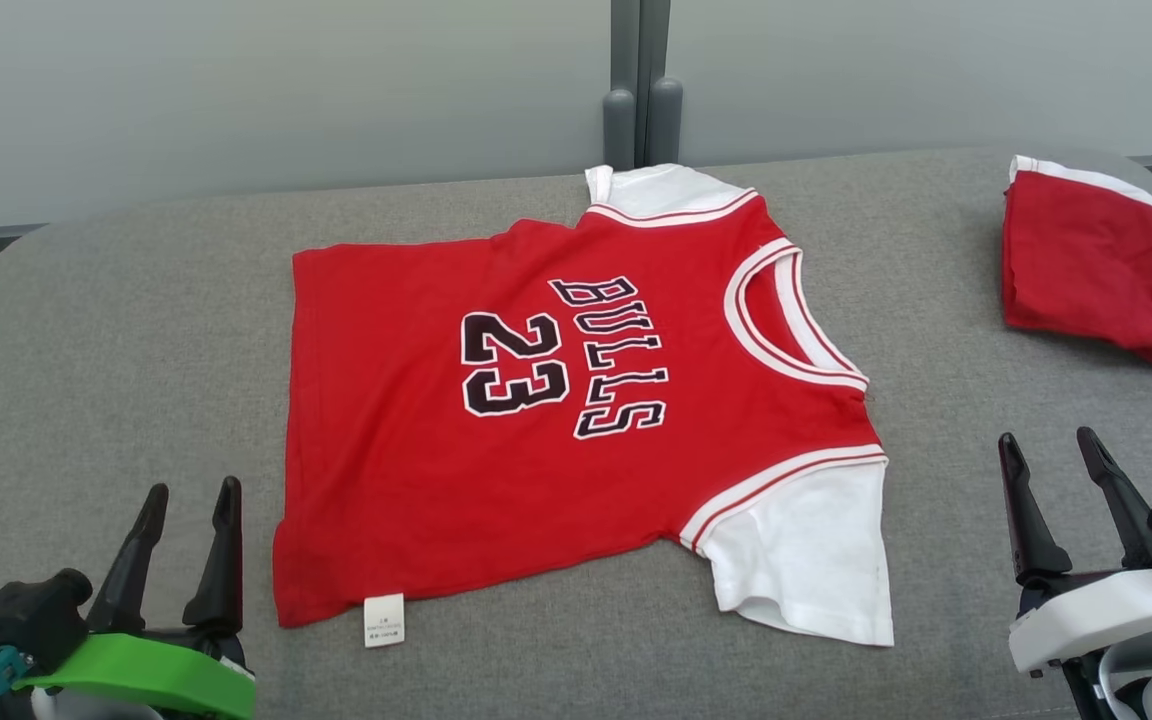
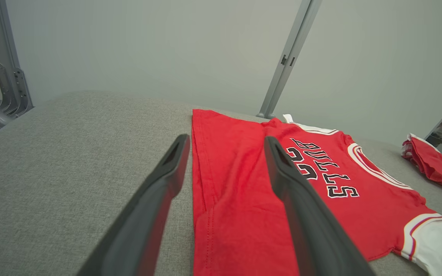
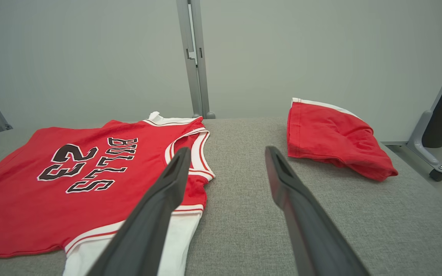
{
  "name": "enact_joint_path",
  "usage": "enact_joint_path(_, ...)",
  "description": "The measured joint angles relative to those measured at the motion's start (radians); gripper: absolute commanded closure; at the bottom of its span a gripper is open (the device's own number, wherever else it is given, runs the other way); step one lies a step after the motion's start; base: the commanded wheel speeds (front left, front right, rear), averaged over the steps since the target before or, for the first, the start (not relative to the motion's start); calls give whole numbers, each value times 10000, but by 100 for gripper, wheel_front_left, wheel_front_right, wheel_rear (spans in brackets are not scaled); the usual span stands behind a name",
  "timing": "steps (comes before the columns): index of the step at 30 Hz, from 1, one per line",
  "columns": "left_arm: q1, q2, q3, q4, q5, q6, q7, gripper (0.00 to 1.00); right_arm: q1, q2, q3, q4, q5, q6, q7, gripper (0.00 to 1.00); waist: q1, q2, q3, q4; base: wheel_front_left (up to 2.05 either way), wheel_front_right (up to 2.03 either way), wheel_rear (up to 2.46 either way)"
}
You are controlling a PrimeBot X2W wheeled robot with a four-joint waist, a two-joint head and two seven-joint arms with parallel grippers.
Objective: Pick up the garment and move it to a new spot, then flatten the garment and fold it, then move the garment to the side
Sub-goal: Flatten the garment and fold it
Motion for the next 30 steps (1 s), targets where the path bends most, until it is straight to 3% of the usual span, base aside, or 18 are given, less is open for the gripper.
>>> enact_joint_path(12, 6, -69, -548, 251, 77, 0, 2, 0, -356, 180, 238, 468, -128, -2, -75, 0, 0, 0, -169, 31, 0, 0, 0)
enact_joint_path(30, 6, -121, -548, 489, 130, 0, 2, 0, -553, 244, 345, 903, -219, 17, -88, 0, 0, 0, -237, 172, 0, 0, 0)
